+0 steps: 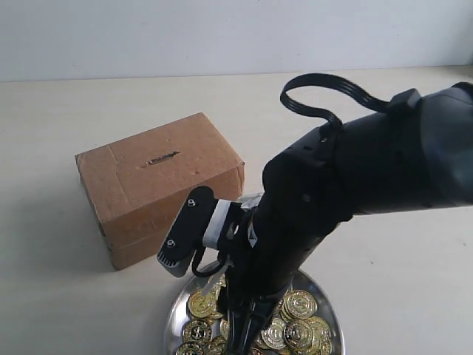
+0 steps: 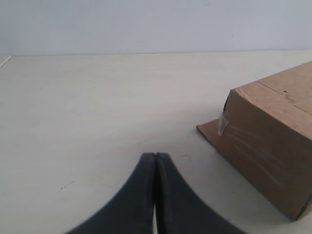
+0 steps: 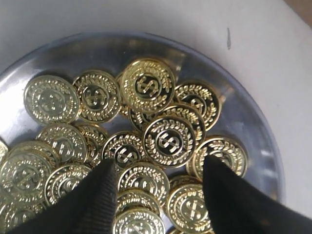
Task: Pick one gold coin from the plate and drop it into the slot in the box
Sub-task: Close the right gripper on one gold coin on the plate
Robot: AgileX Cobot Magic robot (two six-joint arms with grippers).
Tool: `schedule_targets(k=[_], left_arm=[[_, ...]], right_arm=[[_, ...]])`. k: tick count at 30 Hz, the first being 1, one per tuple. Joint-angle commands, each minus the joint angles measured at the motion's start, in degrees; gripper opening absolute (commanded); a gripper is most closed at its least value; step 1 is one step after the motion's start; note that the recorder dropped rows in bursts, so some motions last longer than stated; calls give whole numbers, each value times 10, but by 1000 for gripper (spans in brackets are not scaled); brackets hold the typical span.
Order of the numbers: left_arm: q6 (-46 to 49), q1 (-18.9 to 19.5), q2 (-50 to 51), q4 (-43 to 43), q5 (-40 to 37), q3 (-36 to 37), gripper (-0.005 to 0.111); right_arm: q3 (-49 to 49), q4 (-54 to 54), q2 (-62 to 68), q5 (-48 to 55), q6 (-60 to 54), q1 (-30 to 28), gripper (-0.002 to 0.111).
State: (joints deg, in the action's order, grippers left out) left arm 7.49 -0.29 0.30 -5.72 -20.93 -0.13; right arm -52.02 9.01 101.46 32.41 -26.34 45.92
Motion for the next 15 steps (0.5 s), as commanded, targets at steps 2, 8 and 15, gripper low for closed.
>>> schedule_targets(k=[2,8,15], left_arm=[[-3,-3,-3,-5,6,1,0],[-3,-3,-3,-5,6,1,0],[-3,-3,-3,-5,6,1,0]], right_arm=[[-6,-2,17,-26,11,1,52],[-18,-2,36,-29,24,1,52],[-22,-2,41,-32,24,1,52]])
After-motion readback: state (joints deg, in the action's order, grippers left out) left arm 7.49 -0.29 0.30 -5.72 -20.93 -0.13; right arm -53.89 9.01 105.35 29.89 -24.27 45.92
